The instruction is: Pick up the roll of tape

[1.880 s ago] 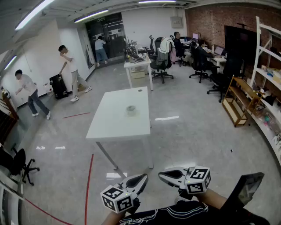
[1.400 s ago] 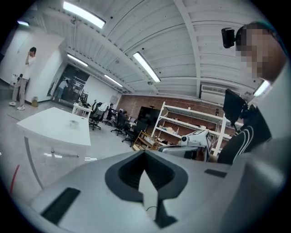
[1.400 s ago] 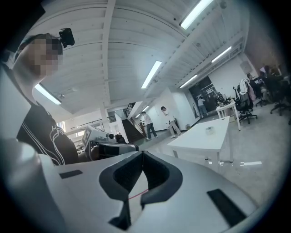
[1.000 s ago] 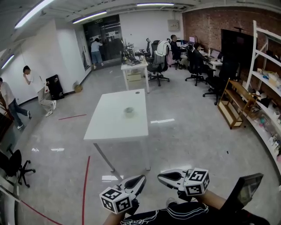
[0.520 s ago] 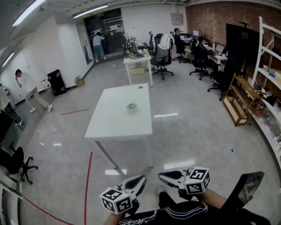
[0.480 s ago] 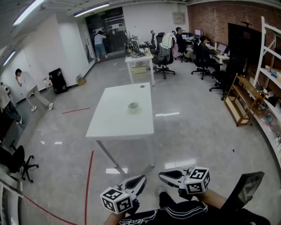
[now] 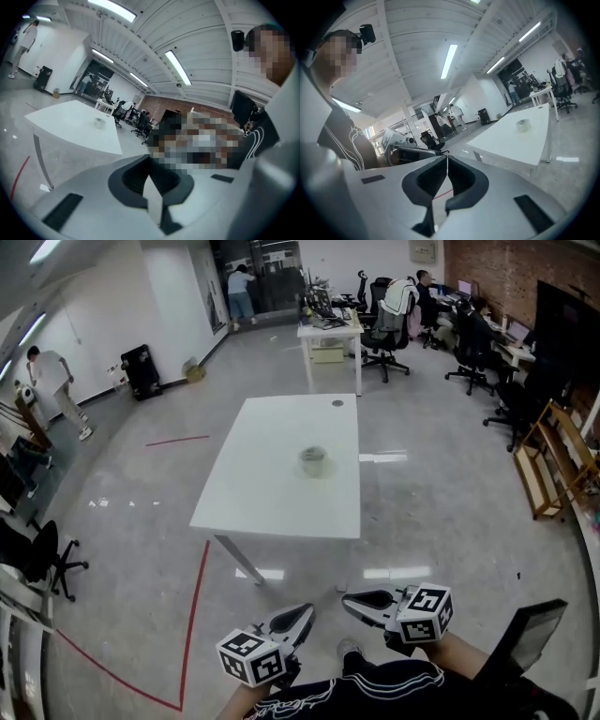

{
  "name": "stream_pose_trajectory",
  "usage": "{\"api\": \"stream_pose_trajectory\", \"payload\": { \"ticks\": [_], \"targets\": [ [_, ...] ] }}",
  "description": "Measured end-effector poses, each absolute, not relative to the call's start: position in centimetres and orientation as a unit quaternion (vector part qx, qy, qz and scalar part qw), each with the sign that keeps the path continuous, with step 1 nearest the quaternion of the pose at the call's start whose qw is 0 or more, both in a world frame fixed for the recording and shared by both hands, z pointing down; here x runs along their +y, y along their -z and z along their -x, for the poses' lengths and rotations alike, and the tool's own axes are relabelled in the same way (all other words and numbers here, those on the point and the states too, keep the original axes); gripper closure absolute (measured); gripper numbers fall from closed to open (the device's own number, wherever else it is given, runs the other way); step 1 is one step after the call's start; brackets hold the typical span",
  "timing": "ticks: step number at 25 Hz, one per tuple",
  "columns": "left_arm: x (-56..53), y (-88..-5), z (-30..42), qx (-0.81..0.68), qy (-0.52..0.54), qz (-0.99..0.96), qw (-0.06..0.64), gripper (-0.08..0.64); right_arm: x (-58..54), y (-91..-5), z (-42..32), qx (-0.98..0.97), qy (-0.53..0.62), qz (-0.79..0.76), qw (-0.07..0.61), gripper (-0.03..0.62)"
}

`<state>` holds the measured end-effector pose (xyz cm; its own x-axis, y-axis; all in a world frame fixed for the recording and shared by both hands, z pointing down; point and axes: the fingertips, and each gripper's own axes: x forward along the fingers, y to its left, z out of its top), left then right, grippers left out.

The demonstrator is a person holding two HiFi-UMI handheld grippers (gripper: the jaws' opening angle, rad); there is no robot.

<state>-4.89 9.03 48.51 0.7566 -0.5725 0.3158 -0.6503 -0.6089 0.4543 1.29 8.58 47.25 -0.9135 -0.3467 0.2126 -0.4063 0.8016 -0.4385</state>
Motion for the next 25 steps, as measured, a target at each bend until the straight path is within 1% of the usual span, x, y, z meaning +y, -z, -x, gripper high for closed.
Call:
{"api": "stream_pose_trajectory", "payload": {
  "ticks": [6,11,20,25],
  "targets": [
    [-0.6,-47.1,4.7,-0.362,-0.064,-0.889,0.273,0.557,-1.4,-45.6,-1.8,-0.953,-0.226,-0.189,0.066,0.578],
    [-5.5,-45.1,2.5,-0.351,-0.066,-0.9,0.248,0.557,-6.5,-44.8,-3.3,-0.956,-0.216,-0.19,0.063,0.578],
    [-8.1,-44.8,1.6,-0.362,-0.066,-0.898,0.242,0.557,-9.3,-43.5,-5.4,-0.96,-0.191,-0.195,0.061,0.578],
    [-9.0,-44.5,1.4,-0.355,-0.065,-0.902,0.235,0.557,-9.9,-43.4,-5.3,-0.961,-0.182,-0.199,0.064,0.578]
  ]
}}
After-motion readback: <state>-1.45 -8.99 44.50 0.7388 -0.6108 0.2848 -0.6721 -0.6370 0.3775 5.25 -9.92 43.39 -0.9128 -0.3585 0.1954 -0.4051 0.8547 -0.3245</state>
